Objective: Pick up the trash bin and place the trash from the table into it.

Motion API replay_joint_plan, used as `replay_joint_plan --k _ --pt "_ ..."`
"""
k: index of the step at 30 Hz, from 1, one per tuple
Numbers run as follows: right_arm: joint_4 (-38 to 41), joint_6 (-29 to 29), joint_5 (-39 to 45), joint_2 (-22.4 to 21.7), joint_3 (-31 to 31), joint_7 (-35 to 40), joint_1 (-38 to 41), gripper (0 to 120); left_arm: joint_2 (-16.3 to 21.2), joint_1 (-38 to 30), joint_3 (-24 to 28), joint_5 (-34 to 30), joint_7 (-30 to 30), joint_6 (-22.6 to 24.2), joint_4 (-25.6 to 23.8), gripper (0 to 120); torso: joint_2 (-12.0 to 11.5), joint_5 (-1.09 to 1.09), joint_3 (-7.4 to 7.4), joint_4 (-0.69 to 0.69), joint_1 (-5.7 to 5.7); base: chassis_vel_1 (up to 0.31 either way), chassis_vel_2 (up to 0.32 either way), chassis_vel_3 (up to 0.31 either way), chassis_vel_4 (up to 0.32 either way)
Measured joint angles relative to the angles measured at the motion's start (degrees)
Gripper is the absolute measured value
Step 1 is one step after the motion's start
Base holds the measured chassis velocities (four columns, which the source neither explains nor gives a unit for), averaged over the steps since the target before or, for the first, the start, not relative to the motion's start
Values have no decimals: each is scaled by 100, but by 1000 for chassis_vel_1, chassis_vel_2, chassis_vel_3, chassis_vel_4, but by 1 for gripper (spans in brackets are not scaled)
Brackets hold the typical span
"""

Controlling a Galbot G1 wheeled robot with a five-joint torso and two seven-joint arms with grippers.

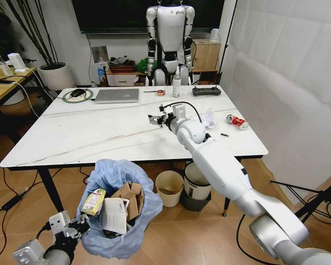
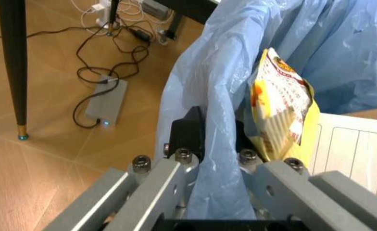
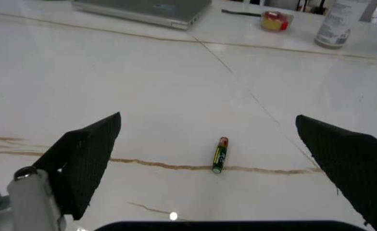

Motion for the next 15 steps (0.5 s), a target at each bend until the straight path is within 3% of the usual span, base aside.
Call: replay_joint_plan --k 6,15 --pt "-707 113 -242 388 163 -104 134 100 -41 25 5 21 4 -4 -44 1 0 1 0 1 0 0 0 0 0" --pt "-1073 176 -361 685 255 -163 230 99 -72 51 -20 24 10 -14 -102 1 0 0 -1 1 0 0 0 0 0"
